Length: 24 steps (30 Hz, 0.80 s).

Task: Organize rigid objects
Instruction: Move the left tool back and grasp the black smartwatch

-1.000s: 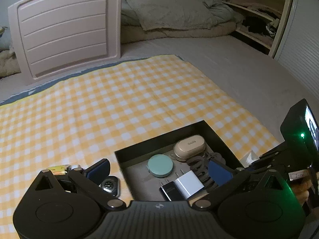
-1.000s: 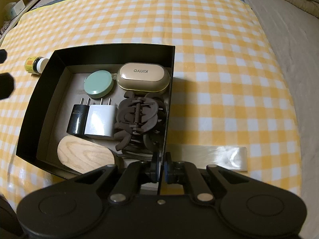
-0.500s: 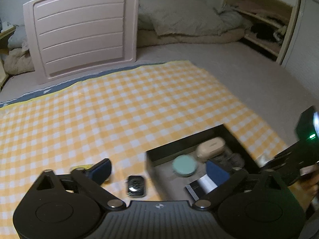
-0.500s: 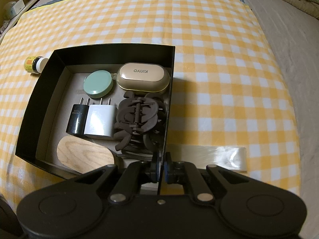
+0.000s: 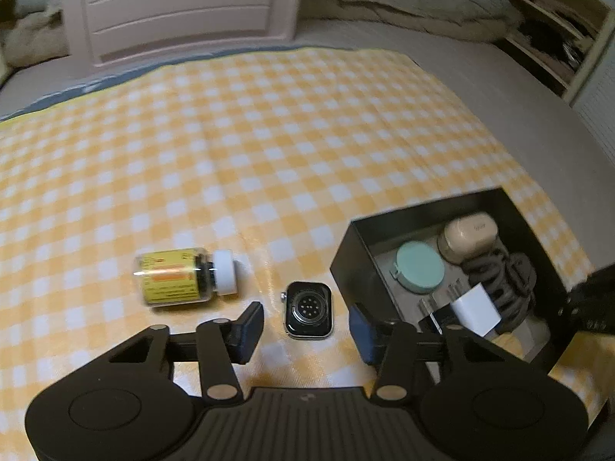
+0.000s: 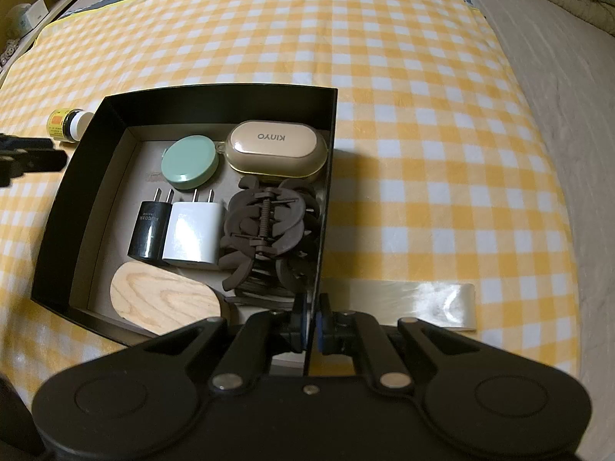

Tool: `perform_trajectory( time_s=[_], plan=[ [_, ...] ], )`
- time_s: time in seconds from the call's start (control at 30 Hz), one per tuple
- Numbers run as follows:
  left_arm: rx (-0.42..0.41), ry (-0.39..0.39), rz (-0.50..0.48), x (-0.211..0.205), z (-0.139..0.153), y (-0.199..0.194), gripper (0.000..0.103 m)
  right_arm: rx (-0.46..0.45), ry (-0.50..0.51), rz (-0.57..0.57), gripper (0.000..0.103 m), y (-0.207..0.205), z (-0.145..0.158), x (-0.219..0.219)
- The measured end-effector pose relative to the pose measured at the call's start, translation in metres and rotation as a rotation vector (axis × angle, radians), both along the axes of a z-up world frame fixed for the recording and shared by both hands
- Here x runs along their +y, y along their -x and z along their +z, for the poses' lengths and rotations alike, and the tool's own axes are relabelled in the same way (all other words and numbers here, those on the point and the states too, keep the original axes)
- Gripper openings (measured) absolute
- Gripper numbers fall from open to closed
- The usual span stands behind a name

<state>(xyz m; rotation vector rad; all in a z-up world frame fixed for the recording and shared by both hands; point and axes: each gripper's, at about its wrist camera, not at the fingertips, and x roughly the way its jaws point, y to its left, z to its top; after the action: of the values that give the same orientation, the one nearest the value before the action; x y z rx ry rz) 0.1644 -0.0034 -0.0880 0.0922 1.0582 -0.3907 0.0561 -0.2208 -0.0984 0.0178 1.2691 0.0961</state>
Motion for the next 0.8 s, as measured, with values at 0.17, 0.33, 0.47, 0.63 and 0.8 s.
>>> perform_trajectory(
  time_s=[0.17, 0.33, 0.47, 0.63, 0.8],
  plan=[
    [0.002, -0.006, -0.08, -0.009, -0.018, -0.005, 0.049, 0.001, -0.003, 0.0, 0.005, 0.0, 0.0, -0.001],
    [0.028, -0.032, -0.103, -0.018, -0.035, -0.01, 0.047, 0.003, -0.004, -0.001, 0.006, 0.0, 0.0, -0.002],
    [0.025, -0.017, -0.076, -0.014, -0.039, -0.017, 0.047, 0.005, -0.005, -0.004, 0.006, 0.0, -0.001, -0.003],
    [0.042, 0.015, -0.061, -0.008, -0.043, -0.022, 0.047, 0.003, -0.001, -0.001, 0.006, 0.0, -0.001, -0.001],
    [0.028, 0.034, -0.079, -0.008, -0.044, -0.019, 0.055, 0.002, 0.0, -0.001, 0.006, -0.001, 0.0, -0.001]
  ],
)
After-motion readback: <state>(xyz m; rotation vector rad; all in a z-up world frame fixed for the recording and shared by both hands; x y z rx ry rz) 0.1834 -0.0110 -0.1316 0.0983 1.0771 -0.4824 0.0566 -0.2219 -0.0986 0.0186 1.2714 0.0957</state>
